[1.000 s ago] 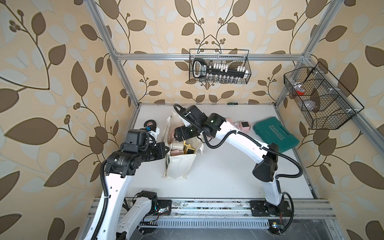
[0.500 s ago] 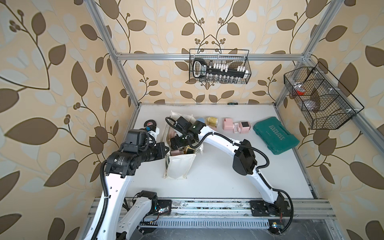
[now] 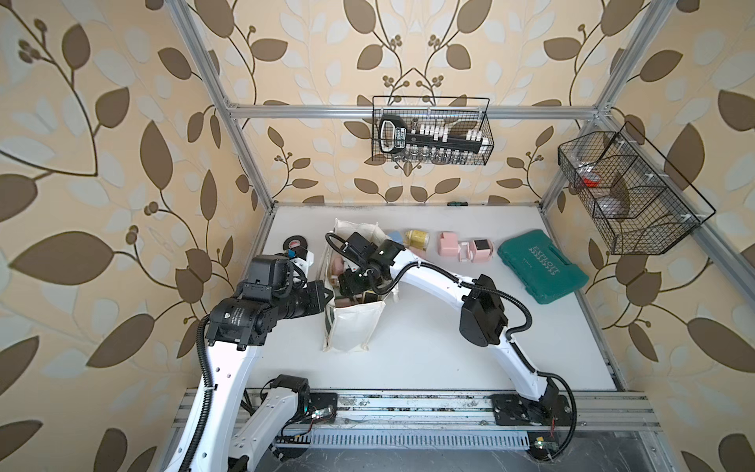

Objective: Take out the pencil sharpeners from the tote bags
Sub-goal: Pick up the pencil sharpener from the canvas bag.

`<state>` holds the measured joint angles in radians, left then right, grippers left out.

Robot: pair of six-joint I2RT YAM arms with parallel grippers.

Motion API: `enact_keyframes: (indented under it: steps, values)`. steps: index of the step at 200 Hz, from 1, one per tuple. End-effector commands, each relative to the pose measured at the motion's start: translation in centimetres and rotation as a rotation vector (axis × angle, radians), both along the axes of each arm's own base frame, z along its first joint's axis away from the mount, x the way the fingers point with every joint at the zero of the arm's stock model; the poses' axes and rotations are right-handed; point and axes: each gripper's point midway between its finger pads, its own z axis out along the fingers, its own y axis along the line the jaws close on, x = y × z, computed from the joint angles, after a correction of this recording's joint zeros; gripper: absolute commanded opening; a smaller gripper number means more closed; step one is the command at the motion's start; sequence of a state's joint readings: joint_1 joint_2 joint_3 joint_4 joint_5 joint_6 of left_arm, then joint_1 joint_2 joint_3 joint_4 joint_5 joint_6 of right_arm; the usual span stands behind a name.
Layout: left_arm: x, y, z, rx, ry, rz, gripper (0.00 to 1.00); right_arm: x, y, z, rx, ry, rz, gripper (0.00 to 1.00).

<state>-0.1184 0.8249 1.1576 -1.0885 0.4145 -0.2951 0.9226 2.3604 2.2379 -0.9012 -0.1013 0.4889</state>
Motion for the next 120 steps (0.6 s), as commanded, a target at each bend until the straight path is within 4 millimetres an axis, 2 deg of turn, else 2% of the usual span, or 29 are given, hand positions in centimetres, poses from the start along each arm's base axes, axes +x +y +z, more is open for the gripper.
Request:
enact_keyframes:
  steps: [1,32,120]
  values:
    - [0.5,-0.8,2.9,-0.031,-0.127,-0.048,0.0,0.2,-0.6,5.9,0.071,-0.099,-0.005,0.5]
    - [0.5,-0.8,2.9,-0.032,-0.127,-0.048,0.0,-0.7,-1.0,8.9,0.123,-0.116,0.007,0.44]
    - [0.3,-0.8,2.9,-0.031,-0.128,-0.044,0.0,-1.7,-2.9,15.2,0.199,-0.184,0.009,0.41]
